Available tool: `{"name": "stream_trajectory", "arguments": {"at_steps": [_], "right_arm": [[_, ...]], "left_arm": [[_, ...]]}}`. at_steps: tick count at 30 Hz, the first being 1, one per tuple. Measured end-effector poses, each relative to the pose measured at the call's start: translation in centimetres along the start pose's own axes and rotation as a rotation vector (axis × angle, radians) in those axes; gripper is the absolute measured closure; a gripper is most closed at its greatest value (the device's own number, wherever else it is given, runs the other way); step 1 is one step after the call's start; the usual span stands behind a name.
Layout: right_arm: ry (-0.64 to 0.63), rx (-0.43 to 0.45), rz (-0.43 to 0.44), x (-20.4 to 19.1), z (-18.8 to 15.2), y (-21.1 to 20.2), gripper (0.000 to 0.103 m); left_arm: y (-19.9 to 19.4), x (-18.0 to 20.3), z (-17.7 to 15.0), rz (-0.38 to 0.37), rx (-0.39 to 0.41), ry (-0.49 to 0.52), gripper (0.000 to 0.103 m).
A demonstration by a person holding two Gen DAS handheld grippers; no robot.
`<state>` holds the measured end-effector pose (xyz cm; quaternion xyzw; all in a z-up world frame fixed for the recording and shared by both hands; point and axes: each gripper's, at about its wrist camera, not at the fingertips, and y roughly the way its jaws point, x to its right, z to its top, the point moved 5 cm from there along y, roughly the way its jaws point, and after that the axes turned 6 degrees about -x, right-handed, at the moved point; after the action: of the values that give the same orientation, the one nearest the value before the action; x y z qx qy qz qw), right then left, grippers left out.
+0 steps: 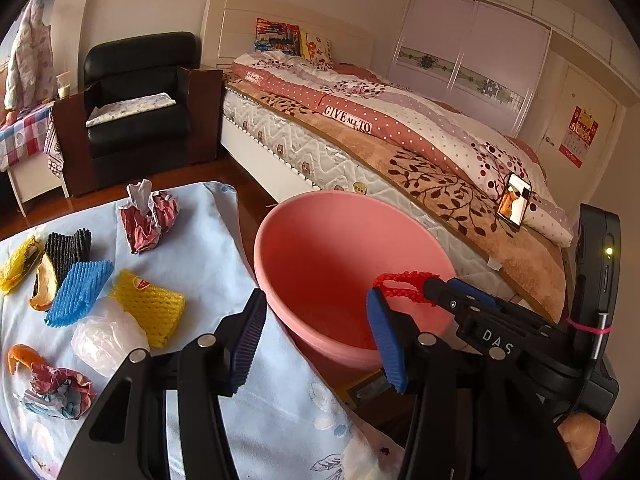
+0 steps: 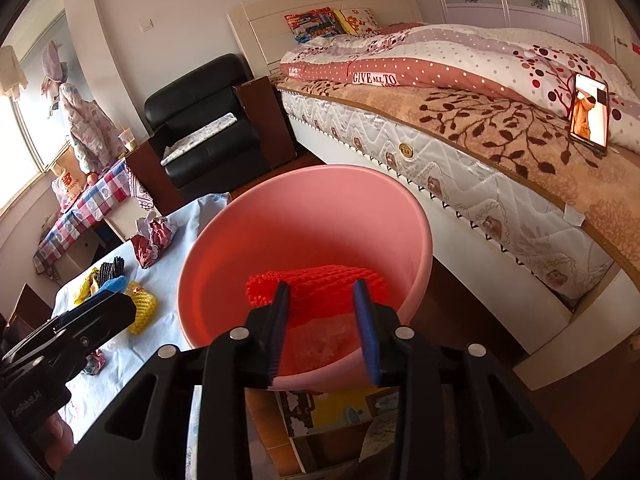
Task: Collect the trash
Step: 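Carry both items over the pink bucket and open both tools to drop them, then move both tools back over the table toward the orange peel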
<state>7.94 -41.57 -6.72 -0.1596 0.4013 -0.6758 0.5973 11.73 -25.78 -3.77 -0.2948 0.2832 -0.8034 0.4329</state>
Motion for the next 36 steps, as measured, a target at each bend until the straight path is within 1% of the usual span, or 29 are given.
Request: {"name": "stream_trajectory", "arguments": {"at_steps": [4,6,9,14,18,23,28,32,36], "right_arm": [[-0.014,0.010,0.003,-0.6,0.0,-0.5,0.066],[-0.020,0.010,0.015,-0.9,0.1,-0.5,0.062],[-0.025,0.006,0.022,-1.1,0.1,-0.6,0.058],[-0.039,-0.018,-0.001,-1.4,-0.1,-0.3,0.057],[-0.052,-0.014,-0.003,-1.8,-0.2,-0.5,0.057],[-0.083,0.018,0.004,-3.1,-0.2,-1.1,0.057],[-0.106,0.046,0.050,-4.7,-0.4,-1.5,0.057],[-0.128,0.046,0.095,-6.4,-0.7,-1.6,0.057],[-0.158,0.043,0.121,-8.1,-1.1,-1.5,0.057]], "left_arm": [[-0.9,-0.8,0.0,-0.004,0.016,-0.022,0.051],[-1.2,-1.2,0.1,-0.001,0.022,-0.033,0.051],[-1.8,-1.7,0.2,-0.003,0.031,-0.049,0.051],[-2.8,-2.9,0.3,0.009,0.048,-0.072,0.051],[-3.8,-4.3,0.4,0.020,0.069,-0.105,0.051],[-5.8,-6.8,0.5,0.057,0.104,-0.151,0.051],[-8.1,-9.6,0.3,0.119,0.146,-0.177,0.051],[-9.9,-12.5,-0.4,0.172,0.164,-0.213,0.051],[-11.7,-15.7,-1.4,0.227,0.175,-0.260,0.051]]}}
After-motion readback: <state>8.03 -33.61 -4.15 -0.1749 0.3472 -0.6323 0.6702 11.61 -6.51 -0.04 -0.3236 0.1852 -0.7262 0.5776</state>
